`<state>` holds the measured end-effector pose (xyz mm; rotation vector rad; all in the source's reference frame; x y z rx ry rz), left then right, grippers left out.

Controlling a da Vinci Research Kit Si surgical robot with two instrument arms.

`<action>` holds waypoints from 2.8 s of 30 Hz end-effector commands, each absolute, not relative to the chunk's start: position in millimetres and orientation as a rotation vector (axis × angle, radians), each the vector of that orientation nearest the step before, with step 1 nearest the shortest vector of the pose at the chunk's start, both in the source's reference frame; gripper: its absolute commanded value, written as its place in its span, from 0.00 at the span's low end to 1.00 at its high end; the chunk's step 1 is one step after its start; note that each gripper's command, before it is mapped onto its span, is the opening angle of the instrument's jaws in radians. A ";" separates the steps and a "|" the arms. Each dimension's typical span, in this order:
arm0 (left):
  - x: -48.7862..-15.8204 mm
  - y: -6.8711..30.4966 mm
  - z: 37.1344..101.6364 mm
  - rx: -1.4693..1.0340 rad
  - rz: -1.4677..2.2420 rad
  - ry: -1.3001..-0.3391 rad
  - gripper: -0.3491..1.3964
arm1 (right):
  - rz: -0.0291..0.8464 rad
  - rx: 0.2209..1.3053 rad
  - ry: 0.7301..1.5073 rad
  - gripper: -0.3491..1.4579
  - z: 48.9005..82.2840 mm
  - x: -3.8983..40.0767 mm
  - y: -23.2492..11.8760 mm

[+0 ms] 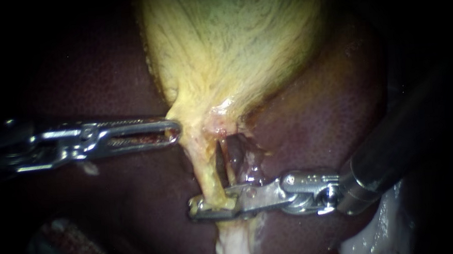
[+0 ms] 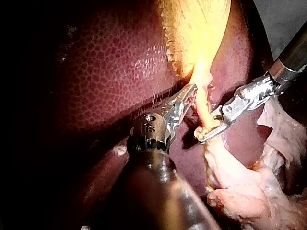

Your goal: Going back first clip left tube

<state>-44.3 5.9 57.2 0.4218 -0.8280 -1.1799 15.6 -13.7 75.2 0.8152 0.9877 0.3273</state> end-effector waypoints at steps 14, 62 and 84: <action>-44.3 5.8 57.1 0.422 -1.180 -0.828 0.07 | 0.330 0.816 0.975 0.00 75.3 15.6 -14.0; -43.9 5.6 56.7 0.423 -1.179 -0.828 0.07 | 0.128 0.529 1.155 0.53 72.4 13.2 -11.8; -43.9 5.8 58.0 0.421 -1.176 -0.829 0.07 | 0.141 0.315 1.132 0.53 62.5 2.2 -6.1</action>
